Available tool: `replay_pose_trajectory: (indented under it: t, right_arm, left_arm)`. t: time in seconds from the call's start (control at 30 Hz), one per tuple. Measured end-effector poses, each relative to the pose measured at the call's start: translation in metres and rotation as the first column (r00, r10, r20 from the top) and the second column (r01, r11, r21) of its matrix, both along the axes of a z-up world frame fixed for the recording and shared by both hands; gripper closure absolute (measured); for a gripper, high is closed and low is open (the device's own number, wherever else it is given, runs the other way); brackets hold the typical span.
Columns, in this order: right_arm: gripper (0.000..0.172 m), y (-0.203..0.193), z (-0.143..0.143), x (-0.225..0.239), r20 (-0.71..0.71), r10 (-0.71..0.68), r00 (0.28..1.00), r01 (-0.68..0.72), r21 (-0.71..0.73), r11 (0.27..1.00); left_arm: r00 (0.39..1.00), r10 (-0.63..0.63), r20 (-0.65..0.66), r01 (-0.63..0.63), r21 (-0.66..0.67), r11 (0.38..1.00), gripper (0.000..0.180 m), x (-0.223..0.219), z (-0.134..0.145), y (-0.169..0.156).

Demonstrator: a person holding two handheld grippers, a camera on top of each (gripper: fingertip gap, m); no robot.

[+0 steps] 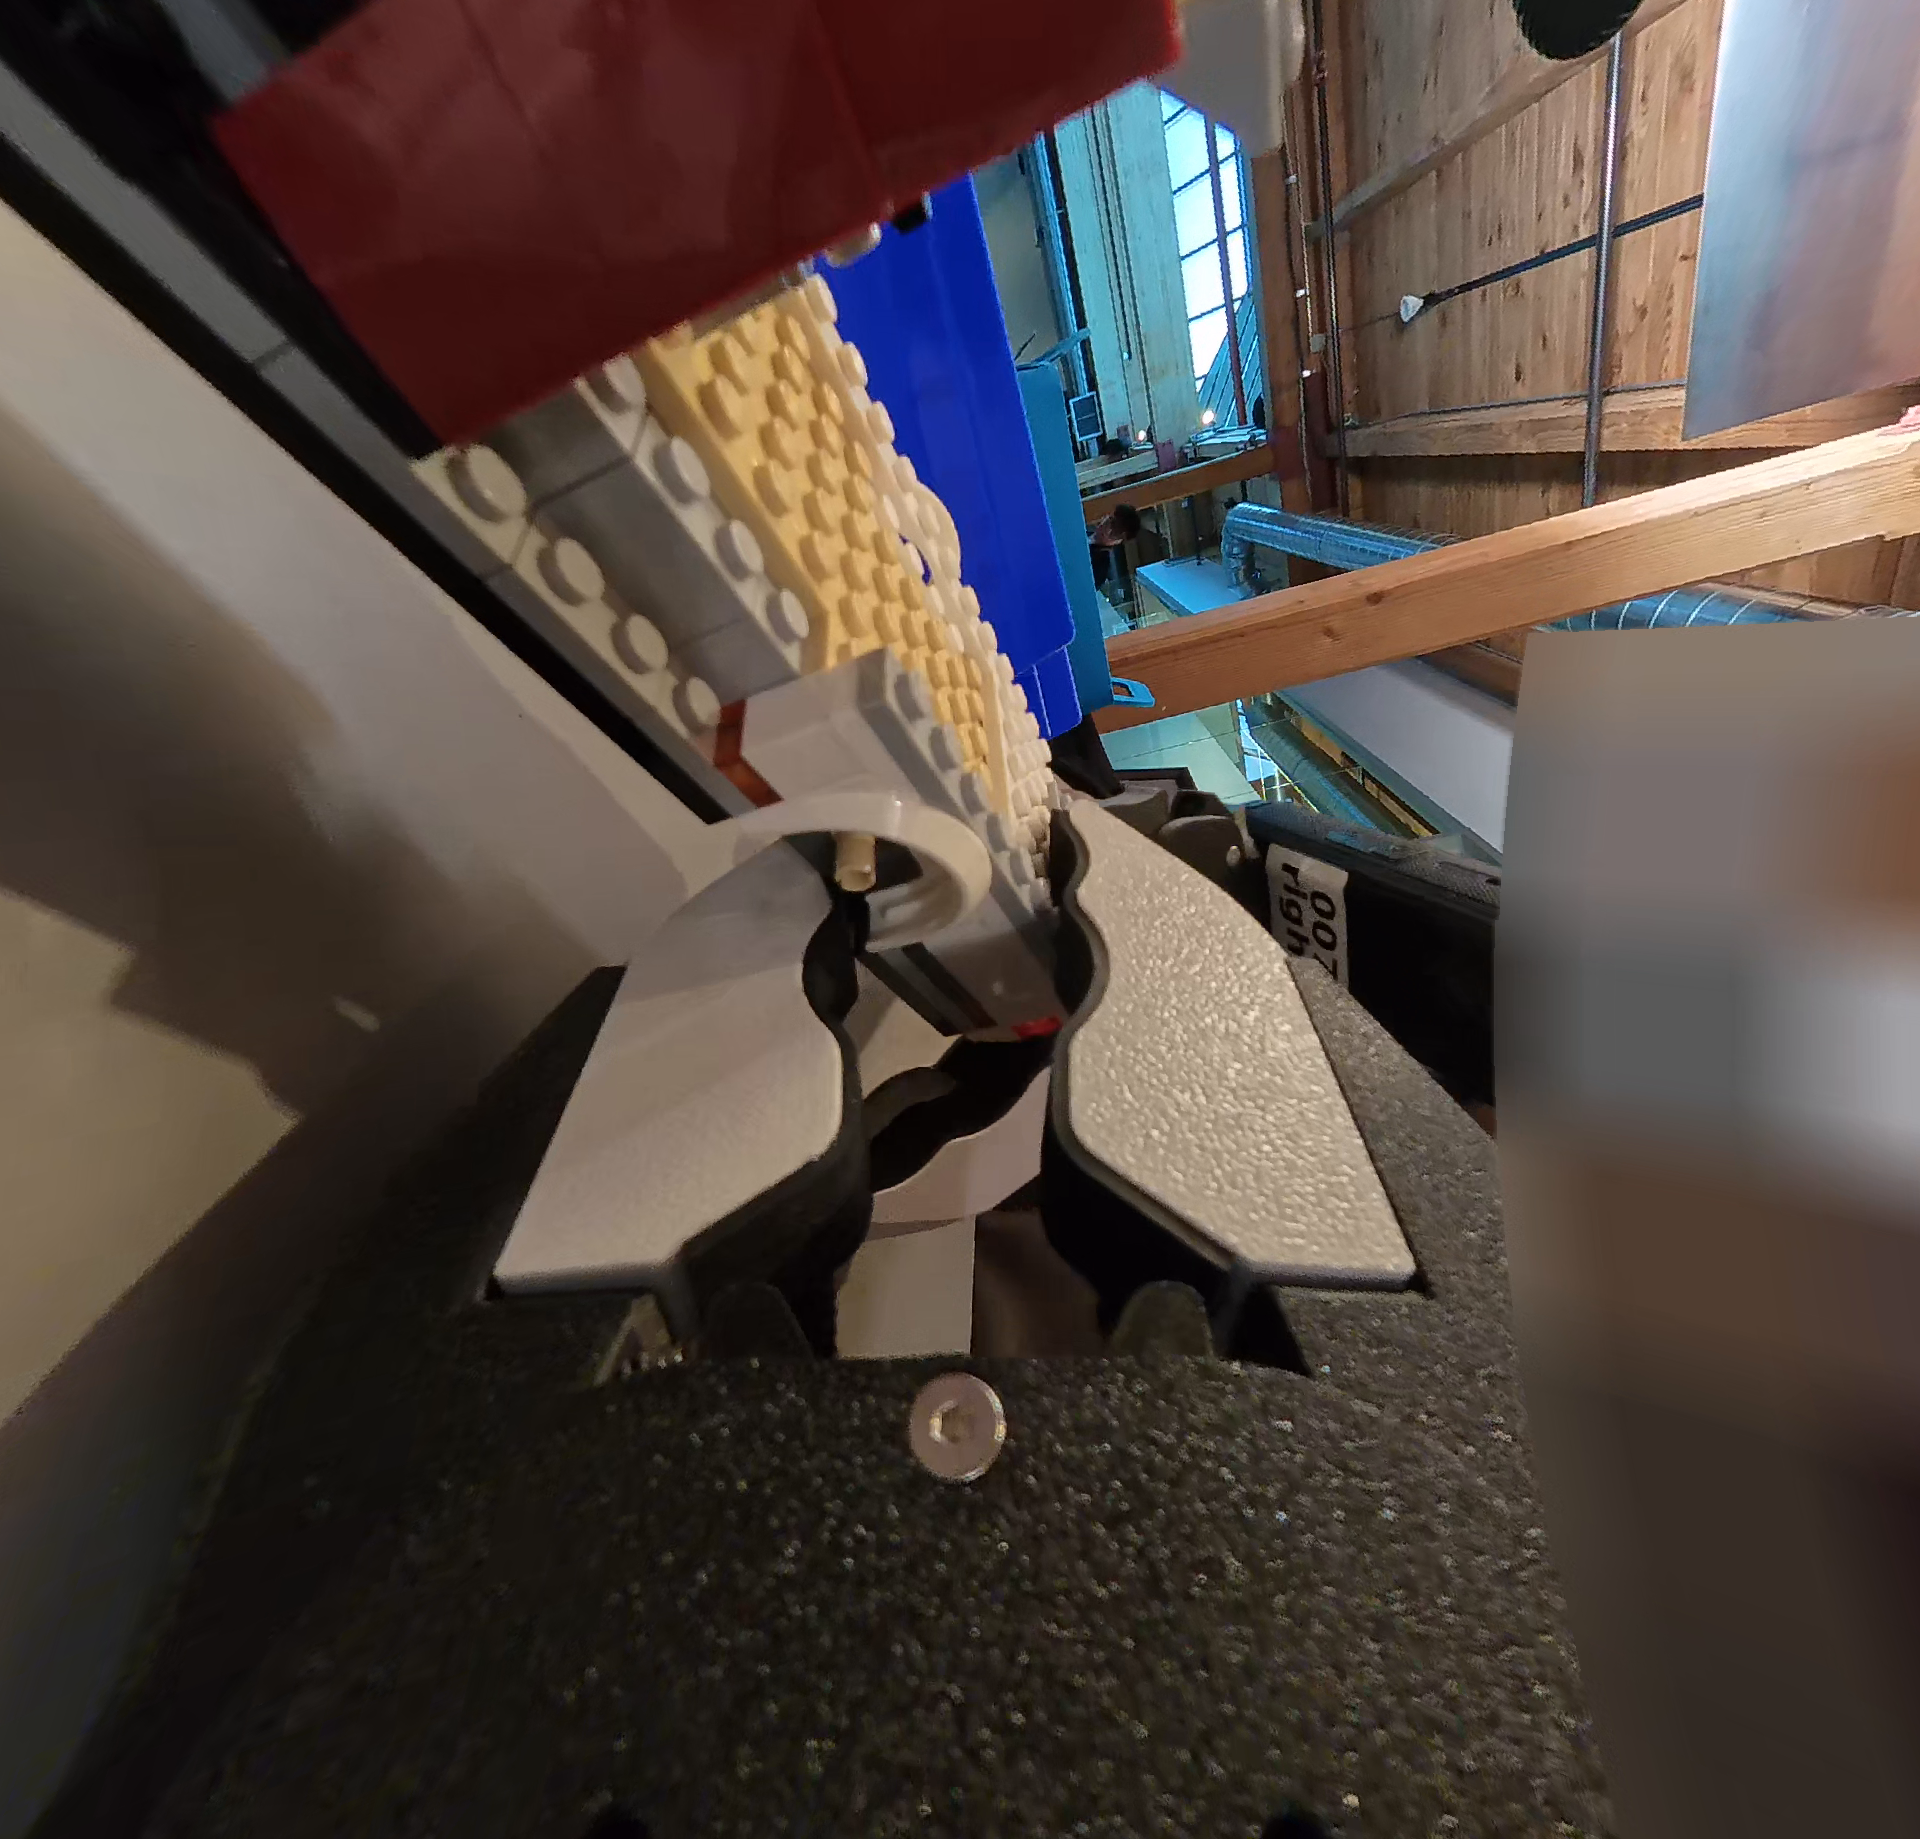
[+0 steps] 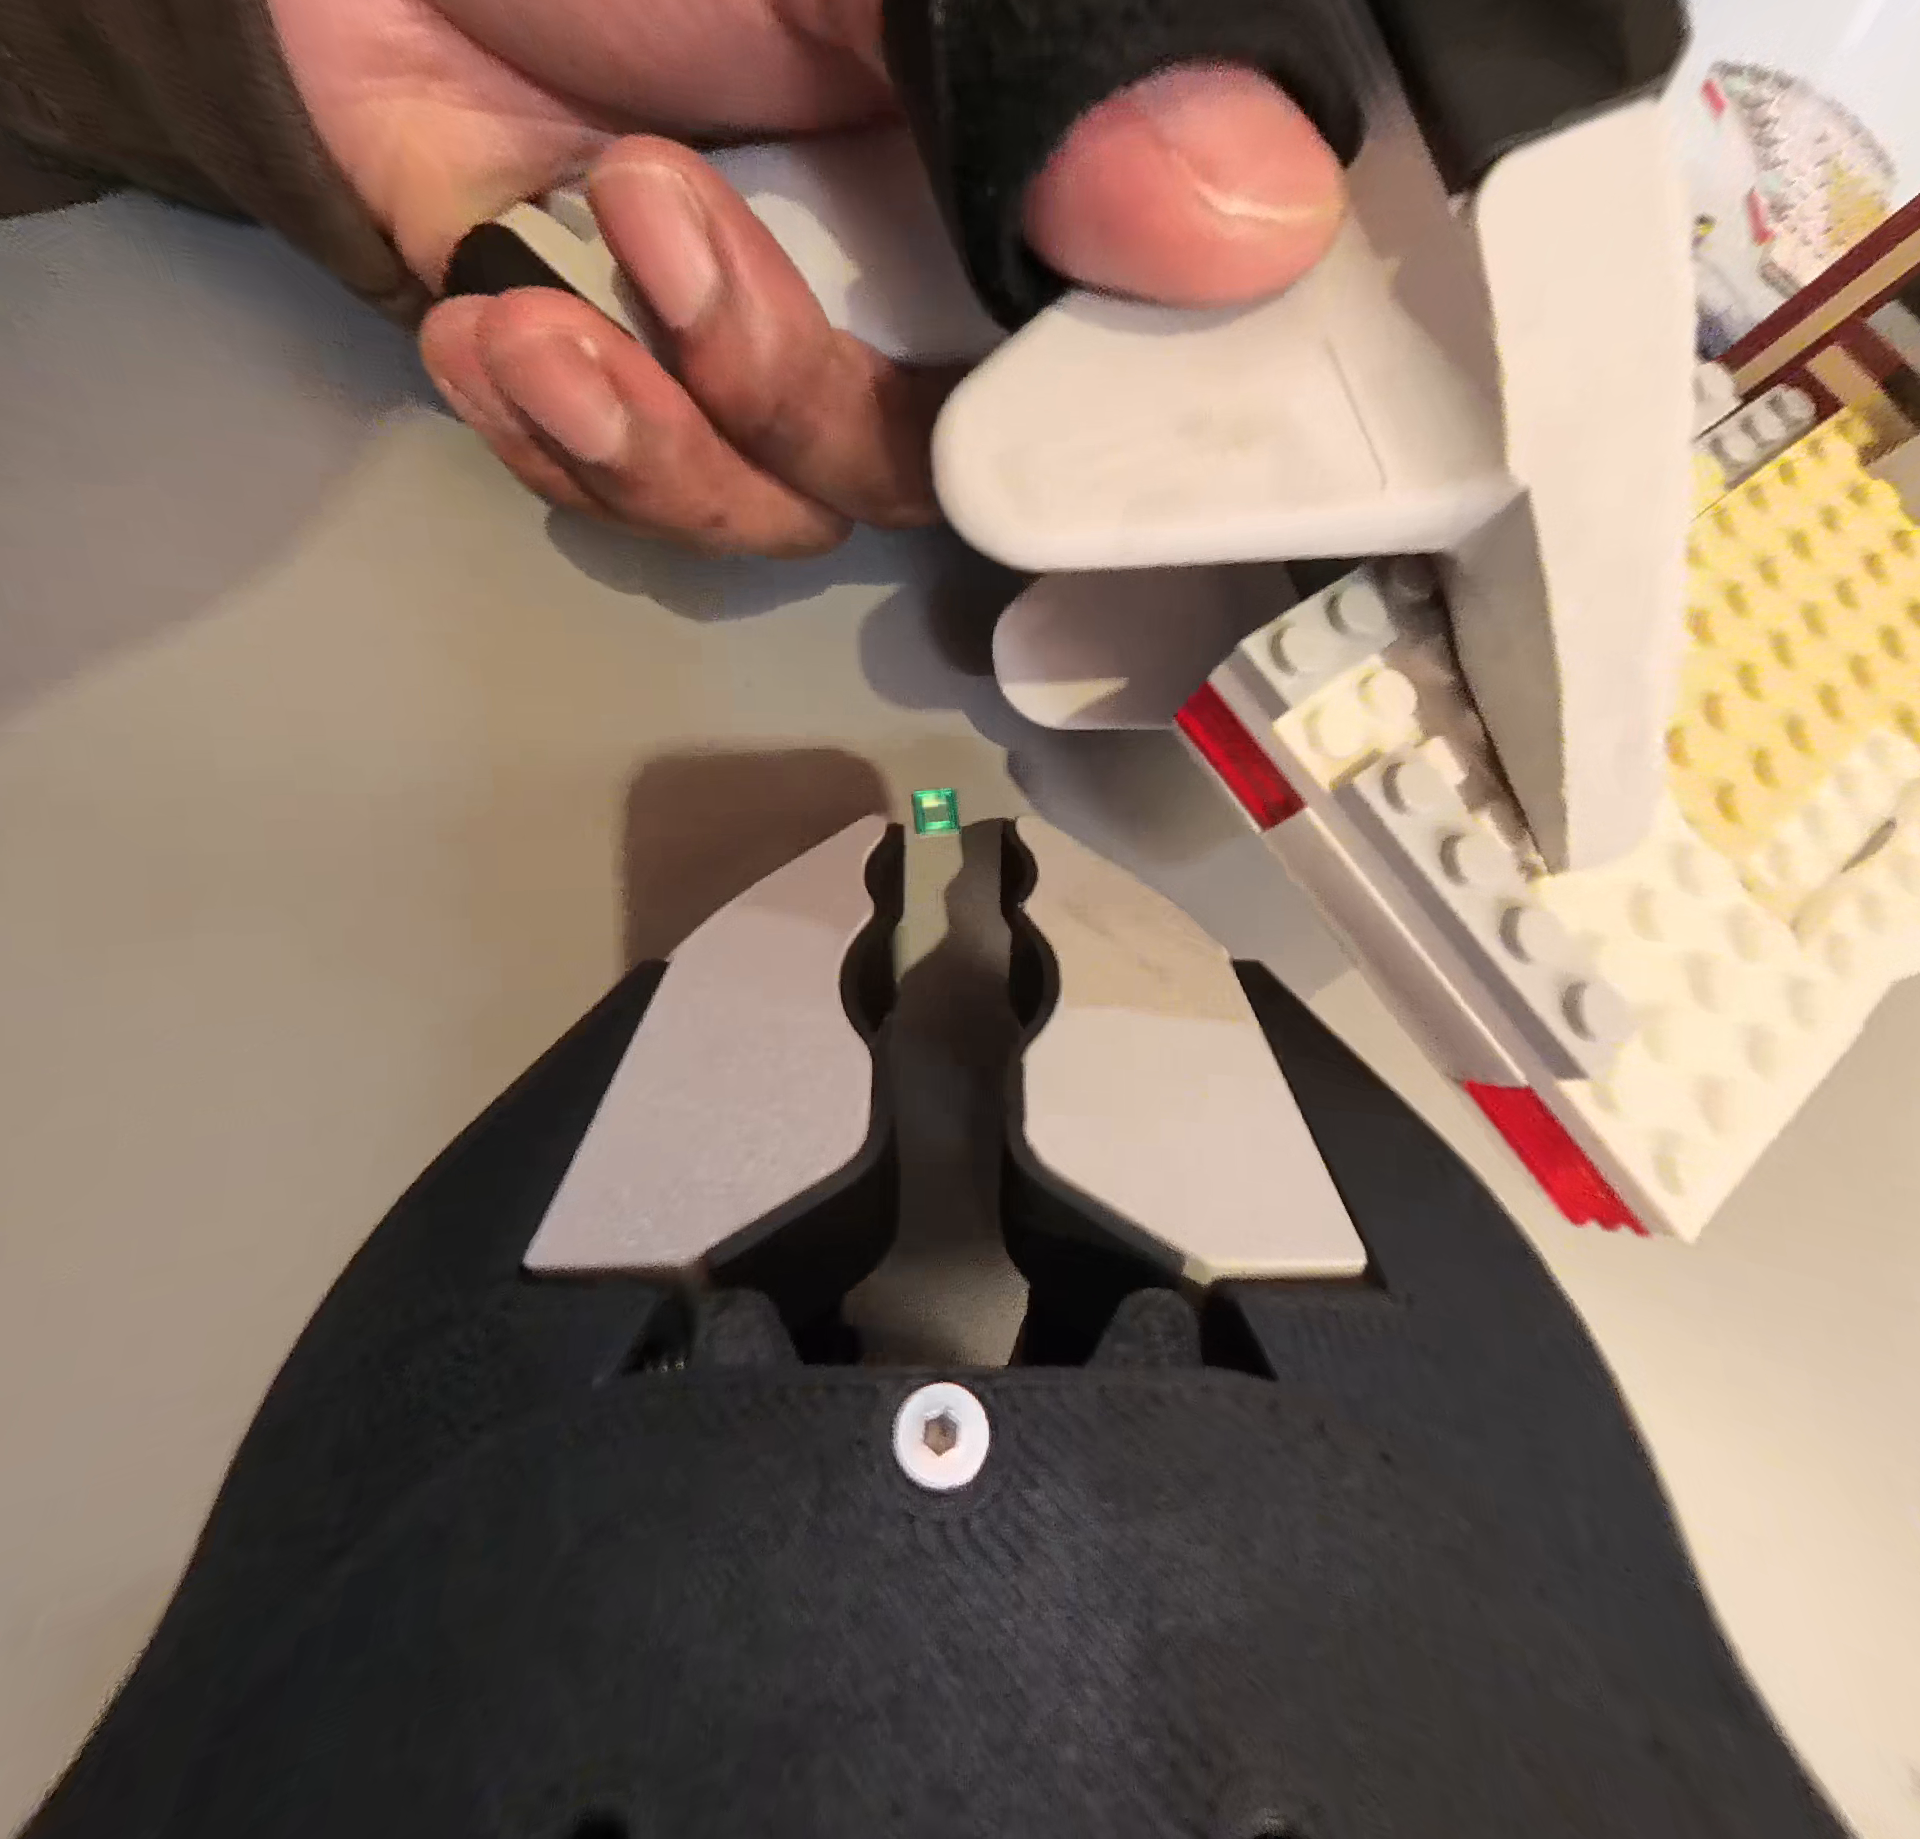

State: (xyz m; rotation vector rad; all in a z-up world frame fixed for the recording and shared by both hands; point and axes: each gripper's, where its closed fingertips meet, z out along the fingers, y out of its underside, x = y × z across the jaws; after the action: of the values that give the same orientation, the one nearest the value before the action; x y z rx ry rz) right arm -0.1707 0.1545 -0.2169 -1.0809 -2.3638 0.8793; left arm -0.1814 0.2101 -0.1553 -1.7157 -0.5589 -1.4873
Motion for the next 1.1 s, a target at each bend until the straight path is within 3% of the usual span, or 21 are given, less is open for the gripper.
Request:
replay_pose_trajectory:
  t: [0.63,1.1]
  right_arm:
    - [0.164,-0.001,-0.004,-0.001,0.015,0.035,0.999,-0.035,0.011,0.999]
    - [0.162,0.014,0.022,0.009,-0.100,0.012,0.995,-0.009,0.024,1.000]
  left_arm:
    - [1.000,0.014,0.008,-0.014,0.003,1.000,0.145,-0.005,0.002,-0.001]
    - [1.000,0.016,0.011,-0.016,-0.012,1.000,0.145,-0.006,-0.002,0.000]
